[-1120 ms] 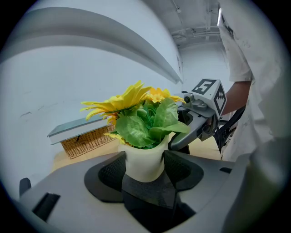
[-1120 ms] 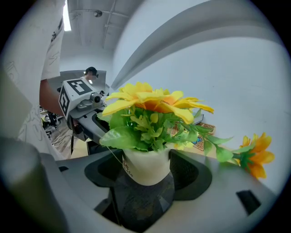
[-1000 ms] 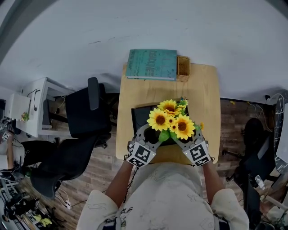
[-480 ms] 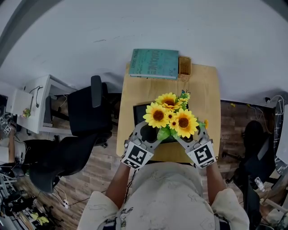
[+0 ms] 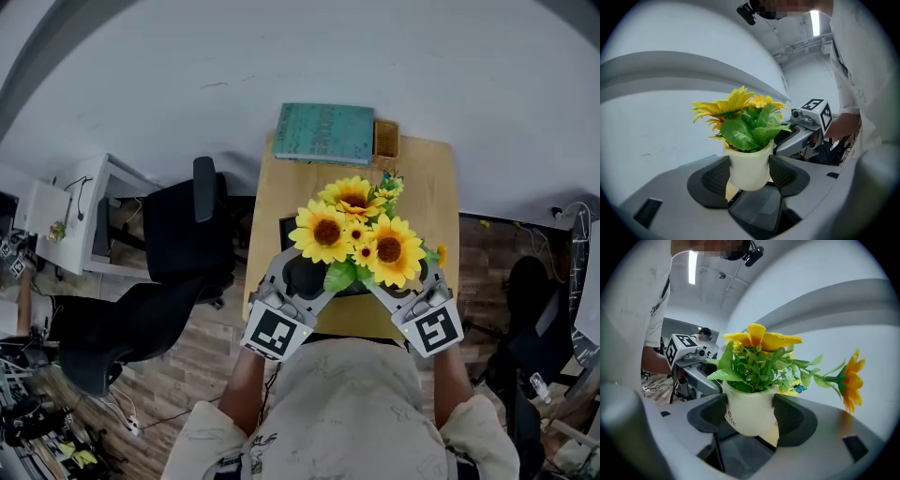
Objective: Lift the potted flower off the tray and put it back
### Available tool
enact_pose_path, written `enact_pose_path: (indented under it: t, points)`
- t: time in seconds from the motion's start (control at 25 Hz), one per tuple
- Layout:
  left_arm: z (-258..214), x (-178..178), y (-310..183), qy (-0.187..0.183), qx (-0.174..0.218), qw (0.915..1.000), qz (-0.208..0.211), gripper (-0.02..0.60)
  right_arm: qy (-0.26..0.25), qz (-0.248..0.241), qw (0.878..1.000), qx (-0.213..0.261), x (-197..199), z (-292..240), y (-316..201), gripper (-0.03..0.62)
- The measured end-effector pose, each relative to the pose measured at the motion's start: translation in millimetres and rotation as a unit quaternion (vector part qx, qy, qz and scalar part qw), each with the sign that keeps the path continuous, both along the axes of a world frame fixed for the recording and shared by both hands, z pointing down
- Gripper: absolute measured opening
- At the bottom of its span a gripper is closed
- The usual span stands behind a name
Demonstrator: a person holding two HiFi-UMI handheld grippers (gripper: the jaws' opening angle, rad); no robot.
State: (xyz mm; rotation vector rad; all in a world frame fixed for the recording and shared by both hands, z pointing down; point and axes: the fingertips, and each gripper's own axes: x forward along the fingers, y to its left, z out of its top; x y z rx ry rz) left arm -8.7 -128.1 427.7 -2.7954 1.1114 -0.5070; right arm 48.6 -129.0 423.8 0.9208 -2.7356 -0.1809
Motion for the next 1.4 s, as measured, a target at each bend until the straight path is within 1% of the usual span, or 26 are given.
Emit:
enact_pose_path:
  t: [0.36,0.56,0.72,1.0,1.4]
  points:
    - [-55,1,5,0.018,0.064,0.9978,0.001,0.265,-0.039,-0.01,0.997,0.066,1,-57,5,0.332]
    - [-77,-1,12,0.01,0.093,0.9956,0.006,0.265,-0.058,-0.013,0.994,0.091,-1,-78,11,0.333]
    - [-91,-3,16,0.011,0.114,0.9933,0.008,0.265,-0.07,-0.013,0.992,0.108,-3,-92,15,0.333]
    - [-103,-4,17,0.021,0.128,0.9915,0.011,0.265,-0.071,-0.011,0.99,0.121,-4,-105,17,0.333]
    - [-108,-5,18,0.023,0.138,0.9901,0.009,0.265,-0.078,-0.014,0.989,0.127,-6,-109,17,0.332]
